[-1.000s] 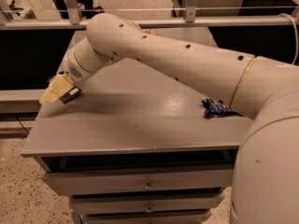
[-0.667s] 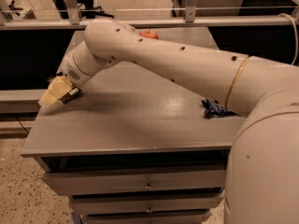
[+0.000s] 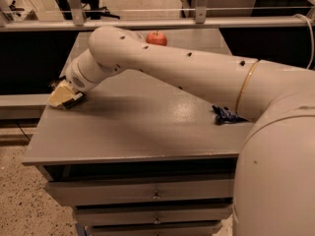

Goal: Move rxbar chocolate near rxbar blueberry

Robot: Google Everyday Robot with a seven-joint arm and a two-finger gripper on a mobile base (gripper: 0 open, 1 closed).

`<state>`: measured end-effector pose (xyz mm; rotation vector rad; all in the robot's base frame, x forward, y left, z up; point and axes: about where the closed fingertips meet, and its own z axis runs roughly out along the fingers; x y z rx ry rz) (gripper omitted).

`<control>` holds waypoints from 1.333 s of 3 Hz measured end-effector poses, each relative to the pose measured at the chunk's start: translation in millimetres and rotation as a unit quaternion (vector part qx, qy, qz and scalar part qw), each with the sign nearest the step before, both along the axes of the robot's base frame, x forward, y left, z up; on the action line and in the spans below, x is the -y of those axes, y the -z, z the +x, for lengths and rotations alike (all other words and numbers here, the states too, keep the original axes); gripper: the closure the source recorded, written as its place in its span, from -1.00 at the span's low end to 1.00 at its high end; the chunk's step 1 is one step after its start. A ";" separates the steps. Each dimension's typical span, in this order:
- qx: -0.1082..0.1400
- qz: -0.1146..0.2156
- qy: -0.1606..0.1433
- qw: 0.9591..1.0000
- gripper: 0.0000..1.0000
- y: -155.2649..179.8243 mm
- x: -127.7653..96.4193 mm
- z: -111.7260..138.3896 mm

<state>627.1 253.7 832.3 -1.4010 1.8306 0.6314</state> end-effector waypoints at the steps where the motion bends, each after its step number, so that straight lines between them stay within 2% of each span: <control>1: -0.002 -0.001 0.006 1.000 0.27 0.9 2.1 0.8; 2: 0.000 -0.007 0.009 1.000 0.73 -1.2 6.8 0.7; 3: 0.008 -0.023 0.009 1.000 1.00 -8.0 20.4 -0.4; 4: 0.039 -0.052 0.000 0.998 1.00 -36.7 63.0 3.7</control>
Offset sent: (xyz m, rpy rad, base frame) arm 0.0028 -0.0161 0.0056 -0.0264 -0.0067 -0.0337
